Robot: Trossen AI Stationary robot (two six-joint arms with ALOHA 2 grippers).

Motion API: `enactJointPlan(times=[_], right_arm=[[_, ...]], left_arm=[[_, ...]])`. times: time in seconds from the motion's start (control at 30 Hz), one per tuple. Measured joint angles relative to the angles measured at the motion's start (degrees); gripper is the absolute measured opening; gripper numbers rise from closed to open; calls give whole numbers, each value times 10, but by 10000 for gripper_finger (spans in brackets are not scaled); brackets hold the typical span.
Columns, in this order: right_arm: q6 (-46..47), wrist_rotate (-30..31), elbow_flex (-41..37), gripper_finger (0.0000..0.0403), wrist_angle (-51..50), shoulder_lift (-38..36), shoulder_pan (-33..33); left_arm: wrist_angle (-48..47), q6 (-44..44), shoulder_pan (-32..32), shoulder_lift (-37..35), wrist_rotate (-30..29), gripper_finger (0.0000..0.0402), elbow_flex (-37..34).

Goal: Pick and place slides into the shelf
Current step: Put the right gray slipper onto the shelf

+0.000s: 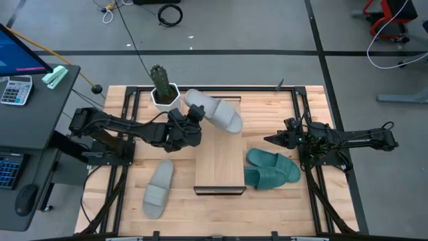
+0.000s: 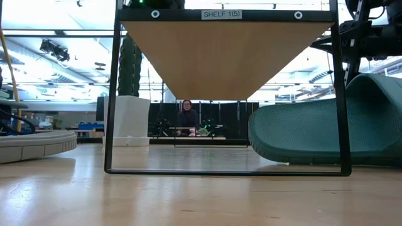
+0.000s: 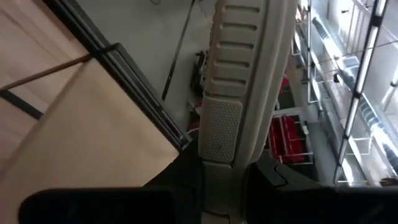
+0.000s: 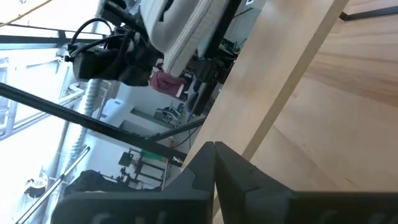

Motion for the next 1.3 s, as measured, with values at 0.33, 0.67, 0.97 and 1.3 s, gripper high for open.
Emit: enactJointPlan(times=[0.33,0.67,0.97,1.3], right_arm=[[1,0,0,16,0,0,0],[11,0,-1,16,8,7,0],[10,-15,-1,16,14,19,0],[9,-25,-1,16,14,20,0]], left_arm=[[-41,-73,1,7,-33,75,1],[-20,-127,1,51,-61,75,0],[-21,-104,17,65,-51,74,0],[-20,-67,42,67,-42,74,0]])
